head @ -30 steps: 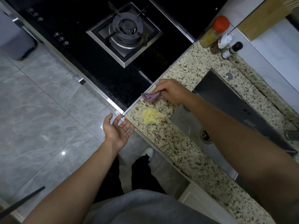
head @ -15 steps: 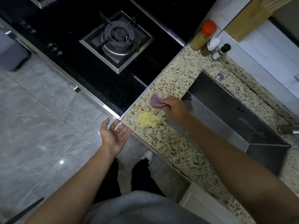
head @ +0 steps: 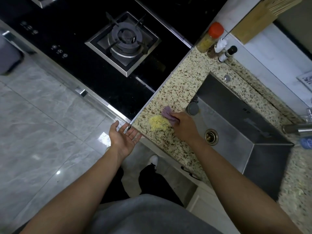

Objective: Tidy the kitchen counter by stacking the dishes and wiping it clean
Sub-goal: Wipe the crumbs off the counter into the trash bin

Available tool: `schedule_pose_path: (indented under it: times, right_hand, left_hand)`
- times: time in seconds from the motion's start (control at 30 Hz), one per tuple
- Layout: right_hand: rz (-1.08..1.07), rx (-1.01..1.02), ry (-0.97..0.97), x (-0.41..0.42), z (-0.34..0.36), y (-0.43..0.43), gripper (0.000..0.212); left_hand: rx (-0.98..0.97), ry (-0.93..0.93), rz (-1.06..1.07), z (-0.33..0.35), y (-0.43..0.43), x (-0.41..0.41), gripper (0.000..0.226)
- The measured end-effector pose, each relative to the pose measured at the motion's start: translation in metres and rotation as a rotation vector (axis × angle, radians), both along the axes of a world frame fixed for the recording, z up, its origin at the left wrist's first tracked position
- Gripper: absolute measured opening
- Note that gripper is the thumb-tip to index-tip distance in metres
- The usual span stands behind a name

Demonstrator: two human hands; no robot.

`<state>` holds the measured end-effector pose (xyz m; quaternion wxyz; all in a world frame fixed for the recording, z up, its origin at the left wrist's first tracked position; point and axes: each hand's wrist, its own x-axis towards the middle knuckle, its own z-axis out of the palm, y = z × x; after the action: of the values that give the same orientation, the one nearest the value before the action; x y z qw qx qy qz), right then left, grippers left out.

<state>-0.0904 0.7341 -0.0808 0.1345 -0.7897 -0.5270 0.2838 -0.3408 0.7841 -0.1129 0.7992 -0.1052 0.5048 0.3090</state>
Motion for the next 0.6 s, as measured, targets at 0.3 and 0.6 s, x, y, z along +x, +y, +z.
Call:
schedule_pose_path:
  times: [0.3, 0.6]
  right_hand:
    - [-0.124, 0.087, 0.050, -0.010, -0.008, -0.008, 0.032]
    - [-0.113, 0.110, 0.152, -0.011, -0.011, 0.001, 0.008]
  left_hand:
    - [0.000, 0.225, 0.151, -0.015, -0.040, -0.037, 0.036]
    - [-0.186, 0.354, 0.427, -0.038, -0.226, -0.098, 0.057]
